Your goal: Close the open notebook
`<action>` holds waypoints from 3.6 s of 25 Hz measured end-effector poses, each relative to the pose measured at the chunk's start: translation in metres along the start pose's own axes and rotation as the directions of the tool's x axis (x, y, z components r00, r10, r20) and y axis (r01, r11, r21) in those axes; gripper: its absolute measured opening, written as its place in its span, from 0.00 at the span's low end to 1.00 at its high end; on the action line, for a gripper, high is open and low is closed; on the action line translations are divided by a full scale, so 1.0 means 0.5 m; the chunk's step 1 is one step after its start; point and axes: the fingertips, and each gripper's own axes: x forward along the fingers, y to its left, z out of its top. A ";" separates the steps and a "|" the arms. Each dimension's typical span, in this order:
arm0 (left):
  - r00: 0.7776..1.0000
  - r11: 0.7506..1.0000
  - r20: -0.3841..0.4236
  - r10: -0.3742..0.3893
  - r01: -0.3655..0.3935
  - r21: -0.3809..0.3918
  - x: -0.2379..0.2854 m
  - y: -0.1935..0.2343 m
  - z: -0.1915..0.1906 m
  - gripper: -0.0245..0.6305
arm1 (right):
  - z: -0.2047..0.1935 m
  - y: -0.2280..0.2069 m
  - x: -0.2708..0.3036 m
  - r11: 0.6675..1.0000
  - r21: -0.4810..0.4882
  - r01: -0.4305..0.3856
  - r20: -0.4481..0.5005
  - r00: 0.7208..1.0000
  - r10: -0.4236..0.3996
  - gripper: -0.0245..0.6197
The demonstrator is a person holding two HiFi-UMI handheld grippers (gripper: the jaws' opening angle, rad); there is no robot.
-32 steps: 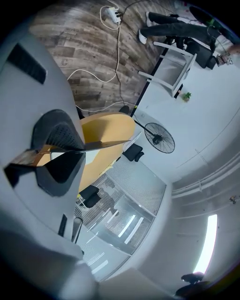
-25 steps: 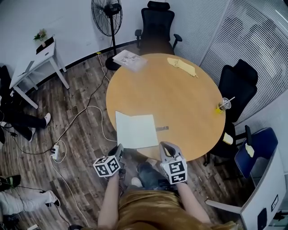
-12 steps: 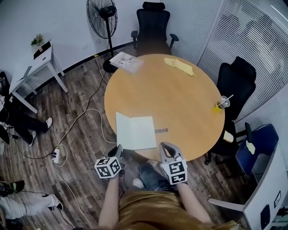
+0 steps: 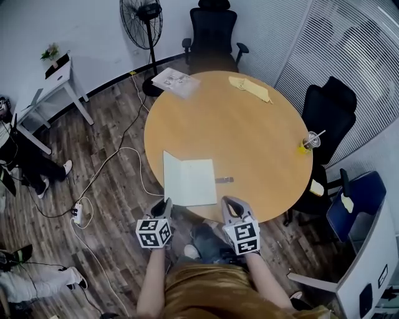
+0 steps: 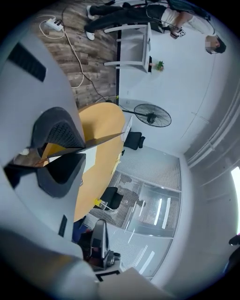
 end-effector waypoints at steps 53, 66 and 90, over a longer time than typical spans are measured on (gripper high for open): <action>0.965 0.929 -0.101 -0.241 0.259 0.263 0.092 -0.207 -0.013 0.21 | -0.056 -0.056 0.008 0.998 0.047 0.031 -0.062 0.998 -0.028 0.06; 0.955 0.890 -0.164 -0.247 0.290 0.352 0.116 -0.233 -0.036 0.23 | -0.077 -0.089 0.012 0.996 0.074 0.057 -0.081 0.995 -0.051 0.06; 0.908 0.837 -0.293 -0.298 0.397 0.378 0.179 -0.280 -0.095 0.26 | -0.113 -0.133 0.028 0.991 0.112 0.069 -0.115 0.992 -0.056 0.06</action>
